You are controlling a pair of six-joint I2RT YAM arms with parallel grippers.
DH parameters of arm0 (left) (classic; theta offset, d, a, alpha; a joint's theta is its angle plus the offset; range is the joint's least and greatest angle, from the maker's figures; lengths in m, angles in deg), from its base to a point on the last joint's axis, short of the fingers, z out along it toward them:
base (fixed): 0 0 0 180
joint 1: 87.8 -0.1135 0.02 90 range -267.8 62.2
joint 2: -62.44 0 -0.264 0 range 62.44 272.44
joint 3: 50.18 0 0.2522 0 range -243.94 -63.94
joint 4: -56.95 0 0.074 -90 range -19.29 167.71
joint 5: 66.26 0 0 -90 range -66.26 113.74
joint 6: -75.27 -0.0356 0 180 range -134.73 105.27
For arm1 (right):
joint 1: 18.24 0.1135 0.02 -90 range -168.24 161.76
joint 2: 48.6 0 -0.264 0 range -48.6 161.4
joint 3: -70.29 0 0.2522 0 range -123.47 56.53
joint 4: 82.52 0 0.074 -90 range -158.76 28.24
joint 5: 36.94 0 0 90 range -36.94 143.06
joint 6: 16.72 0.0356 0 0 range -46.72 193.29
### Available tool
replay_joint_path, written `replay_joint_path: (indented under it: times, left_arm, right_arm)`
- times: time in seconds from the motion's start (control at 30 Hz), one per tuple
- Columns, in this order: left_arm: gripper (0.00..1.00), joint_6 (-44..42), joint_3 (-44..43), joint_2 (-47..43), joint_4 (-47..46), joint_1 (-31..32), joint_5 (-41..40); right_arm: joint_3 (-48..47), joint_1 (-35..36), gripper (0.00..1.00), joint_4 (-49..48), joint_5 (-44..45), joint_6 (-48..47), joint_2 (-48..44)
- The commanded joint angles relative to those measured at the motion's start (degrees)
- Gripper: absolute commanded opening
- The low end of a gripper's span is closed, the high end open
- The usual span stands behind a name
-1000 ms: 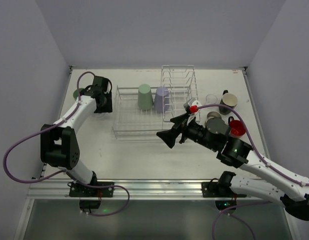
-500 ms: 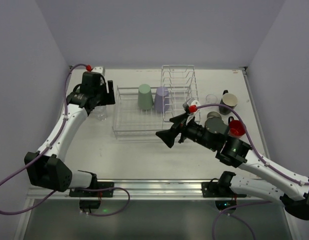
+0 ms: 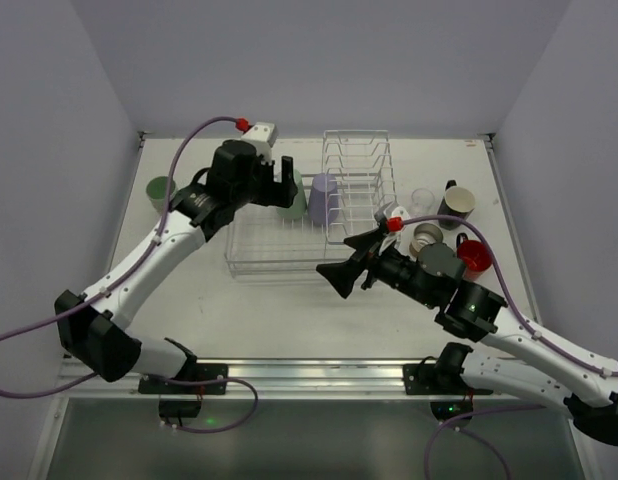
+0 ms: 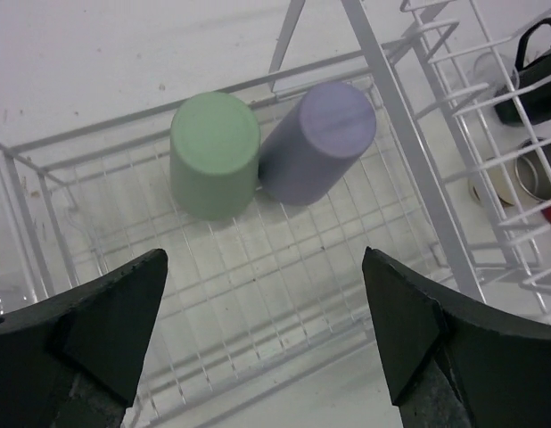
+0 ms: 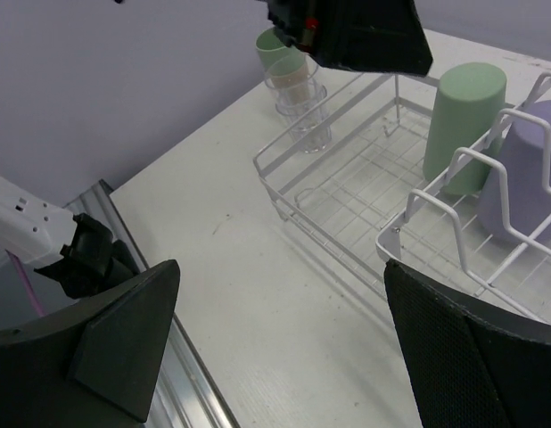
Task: Unload the cups from the dish rack
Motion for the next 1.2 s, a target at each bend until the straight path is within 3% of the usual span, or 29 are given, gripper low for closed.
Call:
replay_joint_path:
  times: [0.0,0.07,0.4,0.77,0.87,0.93,0.97,1.07,1.17]
  left_arm:
    - [0.96,-1.0,-2.9,5.3,-7.6,0.1,-3.1]
    - [1.00,-1.7,-4.5,9.7,-9.1,0.1,-3.5]
    - [1.00,-3.9,-14.6,23.9,-7.0,0.0,-9.3]
    - [0.97,-4.6,-16.5,29.5,-6.7,0.0,-14.6]
    - [0.89,-5.1,-16.8,30.2,-6.6,-0.2,-15.7]
    - [0.70,-5.2,-16.0,30.0,-7.2,-0.5,-15.4]
    - [0.53,-5.2,-15.7,29.5,-7.3,-0.8,-14.9]
    - [0.27,-4.7,-13.1,26.5,-8.4,-1.1,-14.6]
    - [0.19,-4.4,-9.3,21.0,-9.9,-1.2,-14.2]
  right_arm:
    - [1.1,0.0,0.99,-5.8,2.3,-0.1,-2.8]
    - [1.6,0.0,0.99,-6.4,2.4,-0.1,-3.4]
    - [2.1,0.0,0.99,-7.1,2.3,-0.3,-4.7]
    - [2.1,-0.1,0.99,-7.1,2.2,-0.5,-4.1]
    - [2.1,0.0,0.99,-7.1,2.1,-0.5,-4.0]
    - [2.1,0.0,0.99,-7.2,2.1,-0.5,-4.0]
    - [2.1,0.0,0.99,-7.2,2.2,-0.4,-4.0]
    - [2.3,0.0,0.99,-7.4,2.1,-0.5,-4.0]
    - [2.4,0.0,0.99,-7.9,1.7,-0.4,-3.7]
